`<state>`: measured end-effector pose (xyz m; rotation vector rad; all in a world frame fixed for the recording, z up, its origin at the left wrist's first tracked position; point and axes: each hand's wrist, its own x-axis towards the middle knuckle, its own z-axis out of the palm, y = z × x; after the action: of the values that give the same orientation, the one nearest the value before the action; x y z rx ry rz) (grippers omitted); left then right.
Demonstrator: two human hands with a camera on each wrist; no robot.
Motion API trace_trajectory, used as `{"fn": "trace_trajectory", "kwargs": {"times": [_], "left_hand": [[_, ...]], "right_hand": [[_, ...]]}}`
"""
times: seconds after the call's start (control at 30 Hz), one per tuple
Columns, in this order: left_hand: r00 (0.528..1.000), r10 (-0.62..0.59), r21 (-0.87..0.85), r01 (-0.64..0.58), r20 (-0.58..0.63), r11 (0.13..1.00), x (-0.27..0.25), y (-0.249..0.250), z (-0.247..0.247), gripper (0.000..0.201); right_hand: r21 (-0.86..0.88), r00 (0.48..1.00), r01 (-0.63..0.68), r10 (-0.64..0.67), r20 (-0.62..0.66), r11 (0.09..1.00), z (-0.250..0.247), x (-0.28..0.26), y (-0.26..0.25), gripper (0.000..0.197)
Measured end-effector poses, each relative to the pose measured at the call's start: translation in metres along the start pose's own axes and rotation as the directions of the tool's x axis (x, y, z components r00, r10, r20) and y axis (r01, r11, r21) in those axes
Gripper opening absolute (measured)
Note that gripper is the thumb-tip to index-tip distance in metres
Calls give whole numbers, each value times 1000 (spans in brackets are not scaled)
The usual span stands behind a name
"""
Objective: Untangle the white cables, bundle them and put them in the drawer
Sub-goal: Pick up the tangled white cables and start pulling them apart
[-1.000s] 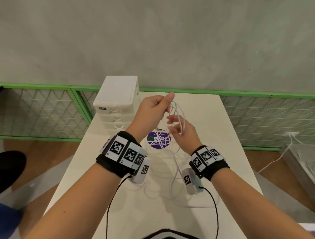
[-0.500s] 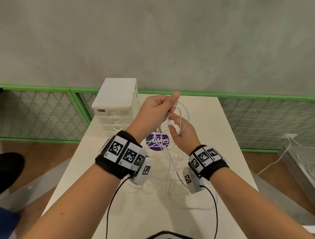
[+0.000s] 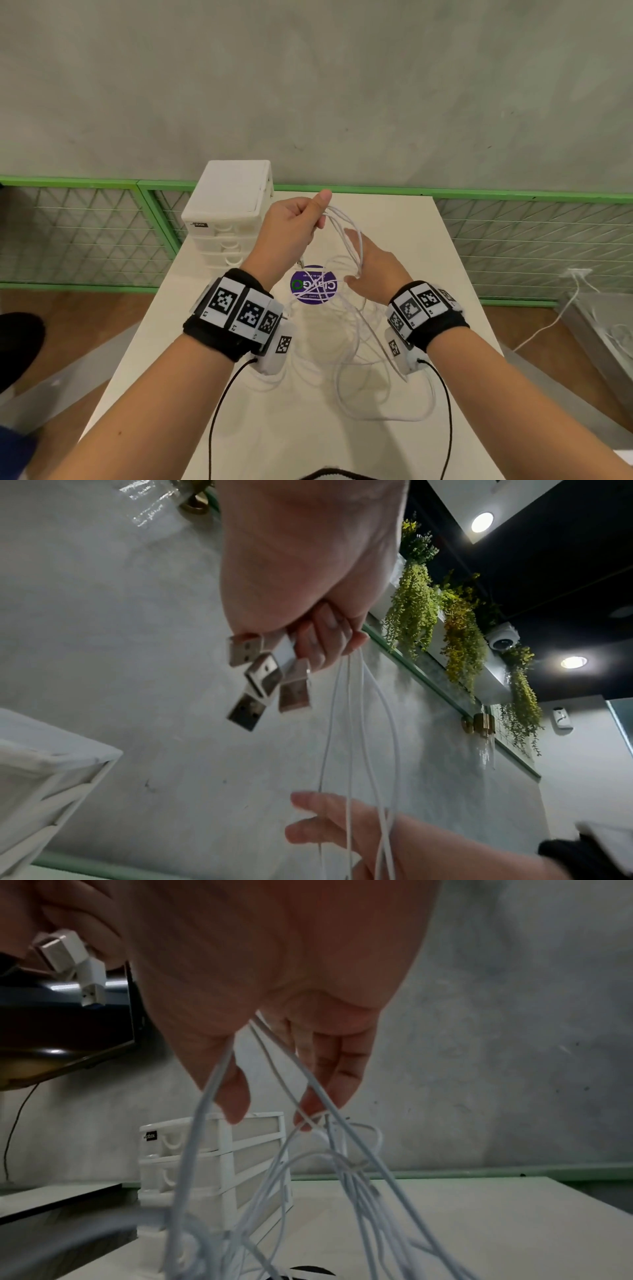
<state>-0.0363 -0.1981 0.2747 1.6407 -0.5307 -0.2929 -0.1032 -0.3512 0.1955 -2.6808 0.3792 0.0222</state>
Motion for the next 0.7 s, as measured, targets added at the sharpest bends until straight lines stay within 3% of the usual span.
{"fn": "trace_trajectory", "kwargs": {"times": [0.07, 0.17, 0.27, 0.3, 0.4, 0.43, 0.5, 0.6, 0.63, 0.7], "left_hand": [[1000, -3, -26, 2, -29, 1000, 1, 1, -1, 47], [998, 2, -42, -4, -57, 999, 3, 1, -5, 48], [997, 21, -11, -22, -70, 1000, 2, 1, -7, 48], [997, 27, -12, -28, -76, 1000, 2, 2, -7, 48], [994, 16, -49, -21, -111, 999, 5, 5, -6, 48], [992, 5, -68, -14, -124, 998, 7, 6, -7, 48], [989, -5, -84, -7, -151, 996, 9, 7, -10, 48], [985, 18, -61, -29, -169, 998, 8, 7, -13, 47], [984, 34, -51, -44, -176, 998, 8, 7, -14, 48], [979, 69, -36, -77, -190, 996, 7, 10, -15, 48]], "right_hand": [[-11, 999, -35, 34, -19, 999, 4, 1, 5, 78], [-21, 995, -39, 37, -92, 999, 14, 0, 20, 22], [82, 997, -68, 70, -20, 994, 13, -1, 34, 13], [116, 997, -75, 75, 5, 990, 11, -4, 36, 19], [183, 995, -98, 91, 43, 978, 4, -9, 38, 84], [174, 995, -102, 100, 25, 979, 4, -10, 37, 93], [133, 995, -100, 102, -12, 986, 6, -8, 37, 82], [179, 993, -89, 102, -62, 980, 6, -8, 39, 33], [216, 993, -84, 100, -66, 973, 7, -9, 40, 34], [204, 996, -81, 87, -22, 976, 7, -12, 41, 75]]}}
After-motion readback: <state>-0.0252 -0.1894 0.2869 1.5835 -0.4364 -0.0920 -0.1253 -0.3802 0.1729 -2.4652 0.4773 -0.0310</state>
